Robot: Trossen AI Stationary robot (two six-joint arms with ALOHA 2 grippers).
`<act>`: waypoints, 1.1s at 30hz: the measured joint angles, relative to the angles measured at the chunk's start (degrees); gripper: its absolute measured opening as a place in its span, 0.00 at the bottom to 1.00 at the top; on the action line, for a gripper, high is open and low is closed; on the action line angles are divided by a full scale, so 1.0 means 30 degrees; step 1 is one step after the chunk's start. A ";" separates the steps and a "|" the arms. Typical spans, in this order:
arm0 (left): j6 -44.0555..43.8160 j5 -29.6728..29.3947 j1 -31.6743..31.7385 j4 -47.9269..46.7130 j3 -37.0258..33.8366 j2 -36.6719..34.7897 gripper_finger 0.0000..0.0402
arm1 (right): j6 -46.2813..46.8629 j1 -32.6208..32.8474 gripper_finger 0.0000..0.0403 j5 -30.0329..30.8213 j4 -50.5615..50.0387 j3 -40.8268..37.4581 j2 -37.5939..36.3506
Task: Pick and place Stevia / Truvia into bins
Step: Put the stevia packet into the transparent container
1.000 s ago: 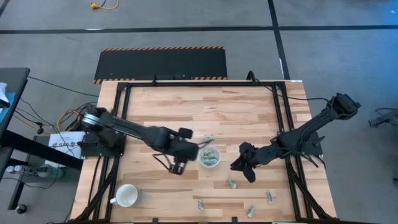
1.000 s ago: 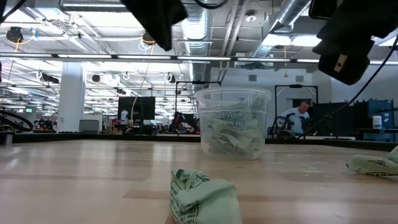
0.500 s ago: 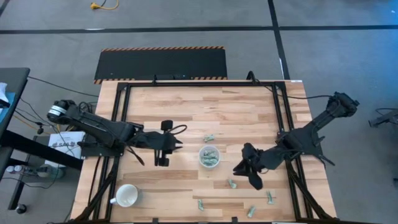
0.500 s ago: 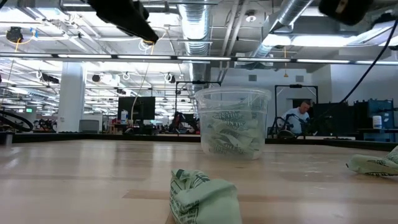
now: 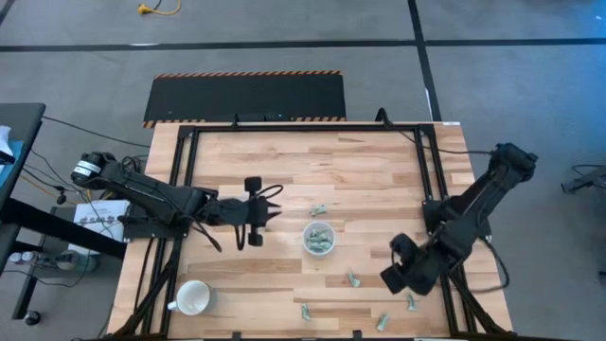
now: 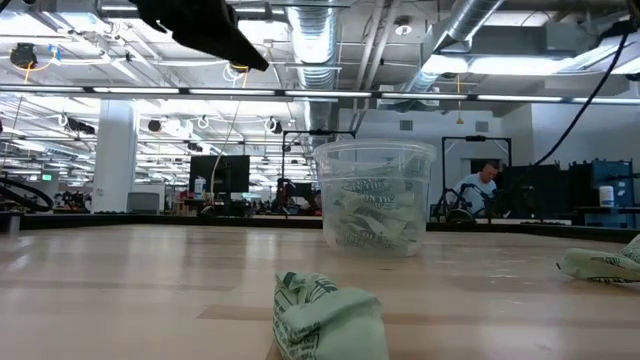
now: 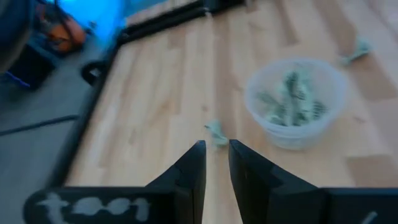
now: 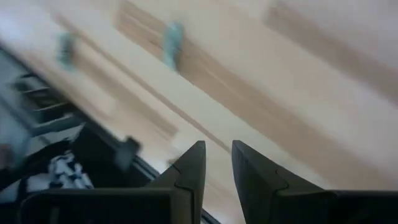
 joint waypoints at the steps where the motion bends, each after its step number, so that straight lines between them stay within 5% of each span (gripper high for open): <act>1: 0.0327 -0.0405 0.0008 0.0179 0.0006 0.0000 0.15 | 0.0765 0.0273 0.18 -0.0333 0.0020 0.0019 0.0479; 11: 0.0518 -0.0679 0.0676 0.0430 0.0015 0.0273 0.15 | 0.2753 0.1042 0.18 -0.5933 -0.2229 0.1797 0.5243; 25: -0.0736 -0.0605 0.1299 0.1139 0.0015 0.2324 0.15 | -0.3077 0.0861 0.18 -0.6498 -0.2841 0.2616 0.7340; 33: -0.1065 -0.0841 0.1306 0.1633 0.0015 0.2324 0.15 | -0.1832 0.1324 0.30 -0.7038 -0.2721 0.2193 0.7342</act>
